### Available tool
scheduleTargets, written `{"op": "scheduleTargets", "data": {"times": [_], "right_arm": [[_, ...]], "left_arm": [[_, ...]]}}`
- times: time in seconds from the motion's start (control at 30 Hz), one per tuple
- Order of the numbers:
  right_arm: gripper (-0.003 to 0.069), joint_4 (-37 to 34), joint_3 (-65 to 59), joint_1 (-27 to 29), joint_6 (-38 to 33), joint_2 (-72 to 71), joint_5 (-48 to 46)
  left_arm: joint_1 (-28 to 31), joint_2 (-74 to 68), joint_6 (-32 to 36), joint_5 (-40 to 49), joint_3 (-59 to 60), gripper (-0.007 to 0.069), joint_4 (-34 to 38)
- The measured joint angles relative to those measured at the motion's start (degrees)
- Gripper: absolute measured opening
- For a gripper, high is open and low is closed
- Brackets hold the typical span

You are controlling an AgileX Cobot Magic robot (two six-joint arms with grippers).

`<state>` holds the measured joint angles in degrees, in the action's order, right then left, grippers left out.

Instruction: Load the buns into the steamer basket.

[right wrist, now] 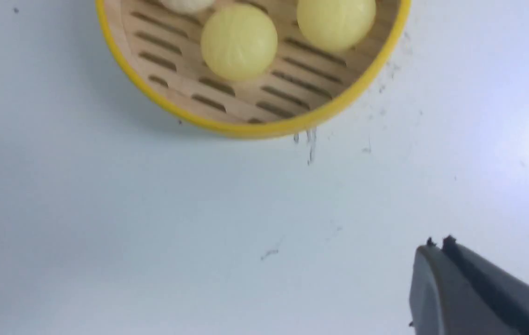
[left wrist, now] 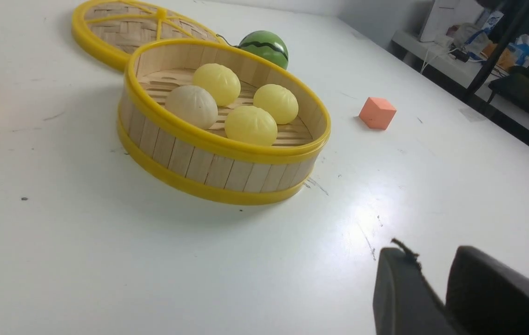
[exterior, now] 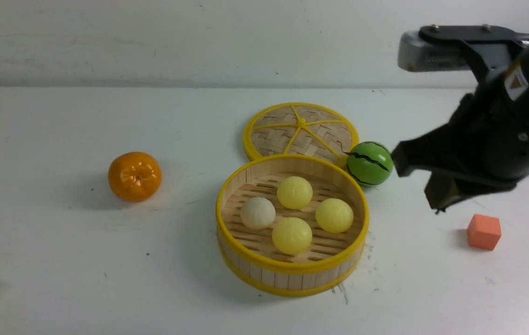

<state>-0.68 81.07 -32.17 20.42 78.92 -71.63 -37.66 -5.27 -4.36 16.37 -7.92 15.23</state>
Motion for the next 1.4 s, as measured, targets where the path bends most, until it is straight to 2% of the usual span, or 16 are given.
{"op": "scheduleTargets", "data": {"times": [0.3, 0.37, 0.53, 0.67, 0.73, 1.0, 1.2, 1.4], "right_arm": [[-0.0018, -6.1, -3.4, -0.4, 0.2, -7.6, -0.2], [-0.0018, -5.6, -3.4, -0.4, -0.1, -7.7, -0.2], [-0.0017, 0.7, -6.8, 0.3, -5.0, -9.9, 1.2], [-0.0017, -2.0, -18.5, 3.9, -12.2, -19.8, 13.1], [-0.0017, -6.1, -28.4, 8.8, -16.0, -28.9, 23.2], [-0.0017, -12.4, -63.1, 22.4, -23.2, -60.5, 44.0], [-0.0015, -9.7, -79.6, 28.1, -23.6, -75.8, 50.1], [-0.0010, -6.5, -82.1, 28.7, -23.6, -79.5, 49.1]], "left_arm": [[0.0, 0.0, 0.0, 0.0, 0.0, 0.0165, 0.0], [0.0, 0.0, 0.0, 0.0, 0.0, 0.0165, 0.0], [0.0, 0.0, 0.0, 0.0, 0.0, 0.0173, 0.0], [0.0, 0.0, 0.0, 0.0, 0.0, 0.0179, 0.0], [0.0, 0.0, 0.0, 0.0, 0.0, 0.0182, 0.0], [0.0, 0.0, 0.0, 0.0, 0.0, 0.0183, 0.0], [0.0, 0.0, 0.0, 0.0, 0.0, 0.0186, 0.0], [0.0, -0.1, 0.0, 0.0, 0.0, 0.0194, 0.0]]}}
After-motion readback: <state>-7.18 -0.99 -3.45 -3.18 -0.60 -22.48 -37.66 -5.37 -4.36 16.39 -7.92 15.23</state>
